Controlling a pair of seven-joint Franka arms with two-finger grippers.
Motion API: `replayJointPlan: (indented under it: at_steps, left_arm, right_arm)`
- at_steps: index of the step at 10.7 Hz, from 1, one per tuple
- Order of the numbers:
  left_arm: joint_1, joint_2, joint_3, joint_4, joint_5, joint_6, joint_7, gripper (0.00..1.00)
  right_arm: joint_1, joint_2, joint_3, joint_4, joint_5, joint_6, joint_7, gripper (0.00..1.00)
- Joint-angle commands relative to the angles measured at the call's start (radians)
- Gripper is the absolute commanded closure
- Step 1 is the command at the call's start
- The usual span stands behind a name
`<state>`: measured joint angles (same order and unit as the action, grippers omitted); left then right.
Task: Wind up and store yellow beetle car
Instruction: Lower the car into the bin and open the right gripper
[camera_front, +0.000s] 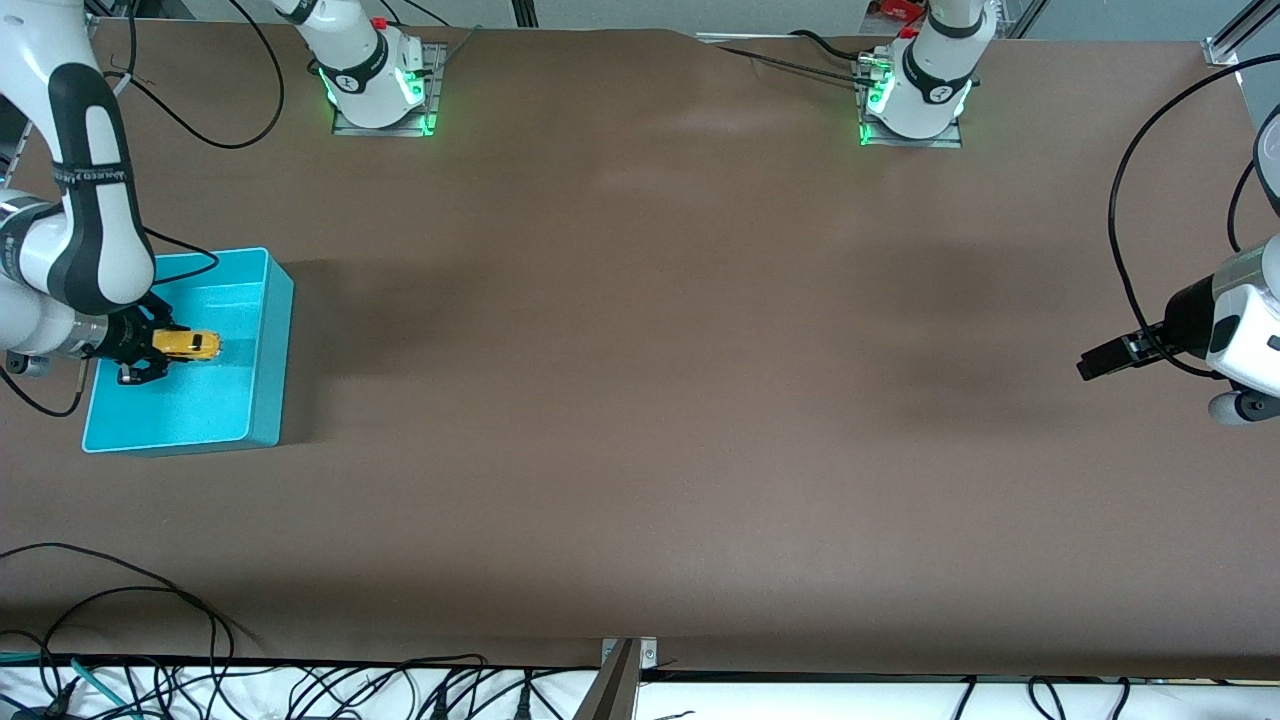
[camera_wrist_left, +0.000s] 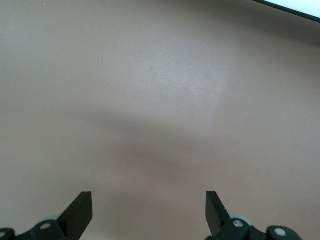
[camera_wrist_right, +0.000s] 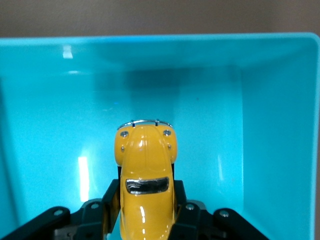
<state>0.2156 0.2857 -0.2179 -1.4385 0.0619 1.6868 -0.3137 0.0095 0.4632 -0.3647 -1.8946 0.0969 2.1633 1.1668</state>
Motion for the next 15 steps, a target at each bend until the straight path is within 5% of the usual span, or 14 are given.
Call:
replayJointPlan:
  at_steps: [1,5,6,7,9,11,15]
  left_arm:
    - [0.007,-0.002,-0.003,0.0,-0.019,-0.01,0.021,0.0]
    - [0.008,-0.002,-0.001,-0.002,-0.019,-0.01,0.024,0.0]
    - [0.008,-0.002,-0.001,-0.002,-0.019,-0.01,0.022,0.0]
    - [0.008,-0.002,-0.001,-0.003,-0.019,-0.01,0.022,0.0]
    - [0.008,-0.002,-0.001,-0.002,-0.019,-0.01,0.022,0.0]
    - [0.008,-0.002,-0.001,-0.002,-0.019,-0.01,0.022,0.0]
    - [0.01,-0.003,0.0,0.0,-0.019,-0.01,0.021,0.0]
  right_arm:
    - [-0.005,-0.027,0.003,-0.171,0.021,0.166,-0.025,0.87]
    - [-0.011,-0.043,-0.01,-0.279,0.021,0.288,-0.021,0.8]
    - [-0.011,-0.046,-0.01,-0.279,0.021,0.287,-0.018,0.28]
    - [-0.007,-0.049,-0.011,-0.275,0.021,0.285,-0.01,0.0]
    - [-0.003,-0.076,-0.011,-0.258,0.021,0.261,-0.013,0.0]
    - [-0.002,-0.135,-0.011,-0.192,0.006,0.077,-0.013,0.0]
    - [0.044,-0.135,0.0,0.124,-0.116,-0.343,-0.07,0.0]
